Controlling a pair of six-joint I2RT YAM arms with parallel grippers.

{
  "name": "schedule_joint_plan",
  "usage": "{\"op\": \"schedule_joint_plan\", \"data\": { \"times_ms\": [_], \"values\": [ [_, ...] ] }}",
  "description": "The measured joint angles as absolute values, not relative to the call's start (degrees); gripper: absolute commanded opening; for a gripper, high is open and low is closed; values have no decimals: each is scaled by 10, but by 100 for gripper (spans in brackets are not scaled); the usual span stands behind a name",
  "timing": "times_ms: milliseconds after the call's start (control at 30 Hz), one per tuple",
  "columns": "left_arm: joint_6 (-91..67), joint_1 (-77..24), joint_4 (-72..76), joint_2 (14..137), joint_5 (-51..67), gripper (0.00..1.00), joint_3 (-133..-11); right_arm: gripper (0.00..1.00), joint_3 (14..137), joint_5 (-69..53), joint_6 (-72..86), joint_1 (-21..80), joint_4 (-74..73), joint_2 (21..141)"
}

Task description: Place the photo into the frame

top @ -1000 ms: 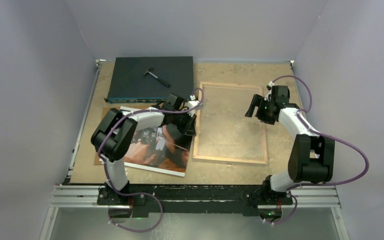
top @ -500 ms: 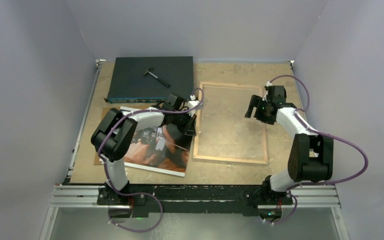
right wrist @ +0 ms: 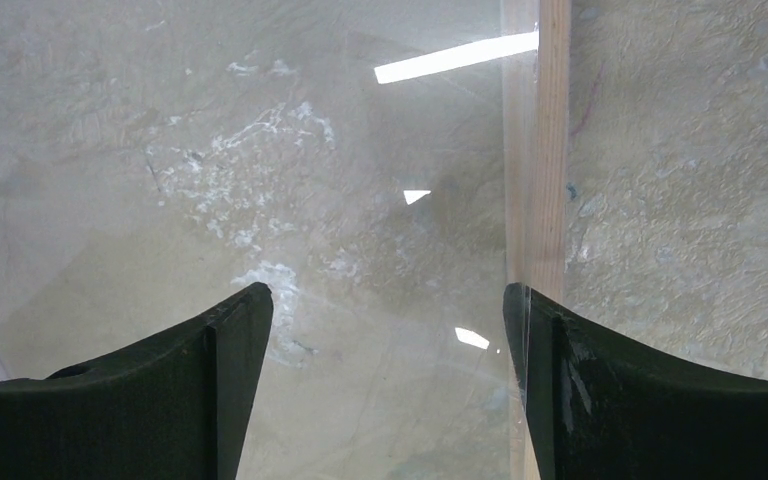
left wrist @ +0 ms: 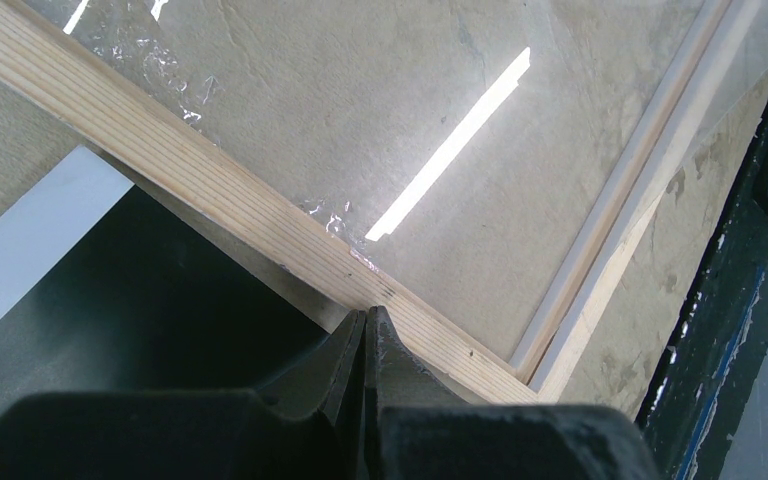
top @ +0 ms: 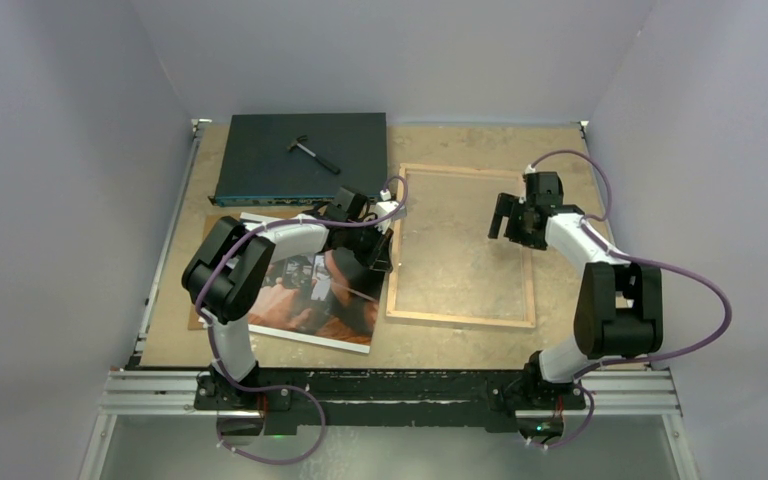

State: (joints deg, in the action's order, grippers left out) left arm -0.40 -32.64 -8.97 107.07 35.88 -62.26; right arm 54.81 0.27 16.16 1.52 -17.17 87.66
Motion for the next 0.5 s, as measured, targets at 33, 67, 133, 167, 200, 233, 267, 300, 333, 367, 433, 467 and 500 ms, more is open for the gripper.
{"op": "schedule_joint_plan", "data": {
  "times_ms": [33,67,133,167,200,233,267,300,333,367,433,467,500],
  "values": [
    [-4,-326,-90,1071,359,0,-623,91,548,3,162,15,-171,878],
    [-4,-326,-90,1071,359,0,-623,93,548,4,161,15,-170,880],
    [-4,-326,-90,1071,360,0,-623,99,548,4,159,16,-168,882],
    [-4,-326,-89,1071,360,0,-623,99,548,4,160,16,-167,882],
    [-4,-326,-89,1071,360,0,-623,99,548,4,158,16,-166,882],
    [-4,-326,-88,1071,360,0,-623,99,548,4,158,16,-164,882],
    [-4,-326,-88,1071,360,0,-623,99,548,4,158,16,-163,882],
    [-4,-326,-87,1071,360,0,-623,99,548,4,157,16,-162,882],
    [-4,-326,-87,1071,360,0,-623,99,548,5,157,16,-162,882],
    [-4,-326,-86,1071,360,0,-623,99,548,5,157,16,-161,882],
    [-4,-326,-86,1072,360,0,-623,99,548,5,157,16,-160,882],
    [-4,-326,-86,1072,360,0,-623,99,548,5,157,16,-160,882],
    [-4,-326,-86,1072,360,0,-623,99,548,6,157,16,-160,882]
  ]
}}
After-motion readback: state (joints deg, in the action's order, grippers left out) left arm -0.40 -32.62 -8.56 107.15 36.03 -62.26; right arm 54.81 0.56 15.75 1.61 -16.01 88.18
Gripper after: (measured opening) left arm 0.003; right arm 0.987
